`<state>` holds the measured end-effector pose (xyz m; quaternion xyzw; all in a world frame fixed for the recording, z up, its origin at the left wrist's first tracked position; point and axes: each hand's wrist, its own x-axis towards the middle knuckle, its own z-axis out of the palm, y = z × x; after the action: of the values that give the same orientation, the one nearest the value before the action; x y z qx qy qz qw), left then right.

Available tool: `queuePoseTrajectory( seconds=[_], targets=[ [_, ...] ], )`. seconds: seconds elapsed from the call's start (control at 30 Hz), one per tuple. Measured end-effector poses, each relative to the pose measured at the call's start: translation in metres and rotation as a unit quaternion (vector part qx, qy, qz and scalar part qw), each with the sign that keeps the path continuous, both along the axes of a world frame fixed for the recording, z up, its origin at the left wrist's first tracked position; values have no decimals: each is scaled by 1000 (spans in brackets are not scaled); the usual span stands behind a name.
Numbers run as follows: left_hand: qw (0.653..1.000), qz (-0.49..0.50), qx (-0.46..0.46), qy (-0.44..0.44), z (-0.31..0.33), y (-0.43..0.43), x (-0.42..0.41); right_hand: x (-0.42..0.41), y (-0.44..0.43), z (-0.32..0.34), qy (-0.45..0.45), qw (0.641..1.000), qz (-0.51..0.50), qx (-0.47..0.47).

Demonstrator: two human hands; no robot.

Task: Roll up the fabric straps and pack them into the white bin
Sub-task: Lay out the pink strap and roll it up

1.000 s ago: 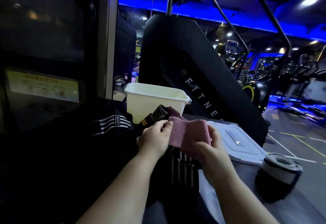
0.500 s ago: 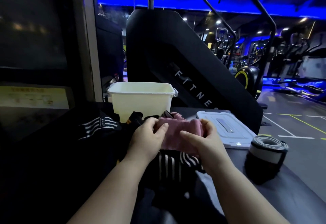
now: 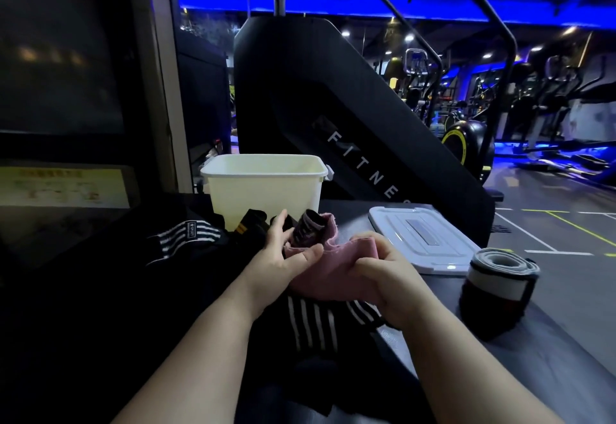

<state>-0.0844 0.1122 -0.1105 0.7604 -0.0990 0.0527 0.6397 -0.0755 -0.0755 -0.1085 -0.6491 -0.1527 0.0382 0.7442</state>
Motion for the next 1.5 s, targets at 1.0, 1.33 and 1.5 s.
queuePoseTrajectory(
  seconds=[1.0,1.33,1.5],
  targets=[
    [998,-5,-38,-42,11,-35,-14,5,-1,0,28,991,13,126],
    [995,84,12,-49,13,-43,-10,-3,-7,19,-48,996,-17,72],
    [952,10,299,-61,27,-9,-23,-1,-36,38,-84,980,-156,86]
  ],
)
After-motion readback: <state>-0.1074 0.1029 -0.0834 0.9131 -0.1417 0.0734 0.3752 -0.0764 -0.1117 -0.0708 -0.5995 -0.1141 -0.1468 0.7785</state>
